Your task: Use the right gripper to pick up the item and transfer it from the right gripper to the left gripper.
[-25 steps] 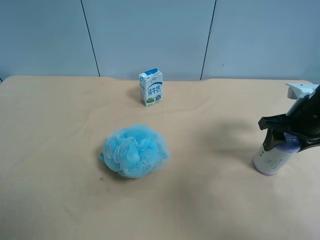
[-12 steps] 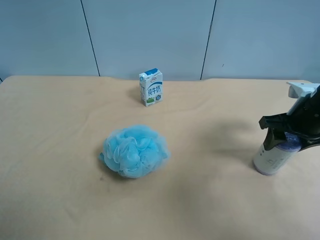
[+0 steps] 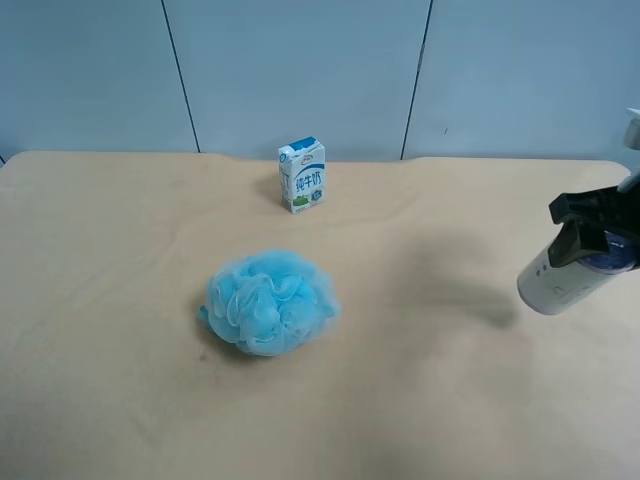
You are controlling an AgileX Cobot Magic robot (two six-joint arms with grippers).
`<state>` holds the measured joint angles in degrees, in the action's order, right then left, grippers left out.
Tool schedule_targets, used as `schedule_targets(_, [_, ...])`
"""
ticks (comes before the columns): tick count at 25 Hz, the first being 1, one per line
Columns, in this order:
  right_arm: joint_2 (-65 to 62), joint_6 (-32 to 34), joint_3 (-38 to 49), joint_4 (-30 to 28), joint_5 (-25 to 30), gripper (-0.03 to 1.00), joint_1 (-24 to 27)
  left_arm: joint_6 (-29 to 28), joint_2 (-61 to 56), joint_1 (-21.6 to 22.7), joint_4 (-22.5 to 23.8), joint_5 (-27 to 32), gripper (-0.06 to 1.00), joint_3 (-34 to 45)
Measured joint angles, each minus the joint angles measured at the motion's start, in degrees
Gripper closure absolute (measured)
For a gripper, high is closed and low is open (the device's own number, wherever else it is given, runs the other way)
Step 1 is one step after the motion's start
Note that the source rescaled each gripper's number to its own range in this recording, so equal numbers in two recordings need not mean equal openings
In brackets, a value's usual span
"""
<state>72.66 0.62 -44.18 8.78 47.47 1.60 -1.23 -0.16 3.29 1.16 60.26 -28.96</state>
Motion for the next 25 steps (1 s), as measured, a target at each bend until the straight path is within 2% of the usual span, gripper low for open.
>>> schedule_targets(2, [-0.06,-0.62,0.0,1.02,0.52,0.97,0.0,0.0,0.0,0.0,0.0,0.0,-0.05,0.0])
schedule_targets(5, [-0.06,-2.93,0.0,6.51,0.41,0.97,0.0,0.0,0.0,0.0,0.0,0.0,-0.05,0.0])
schedule_targets(11, [1.41,-19.41,0.0,31.42,0.88,0.97,0.0,0.0,0.0,0.0,0.0,0.0,-0.05,0.0])
schedule_targets(15, [4.49,-30.4,0.0,47.15,4.96,0.97,0.0,0.0,0.0,0.0,0.0,0.0,-0.05,0.0])
schedule_targets(18, [7.01,-37.11,0.0,56.25,9.47,0.97,0.0,0.0,0.0,0.0,0.0,0.0,-0.05,0.0])
schedule_targets(21, [9.89,-42.11,0.0,61.51,14.2,0.97,0.0,0.0,0.0,0.0,0.0,0.0,-0.05,0.0])
schedule_targets(25, [13.7,-46.82,0.0,65.46,19.17,0.97,0.0,0.0,0.0,0.0,0.0,0.0,-0.05,0.0])
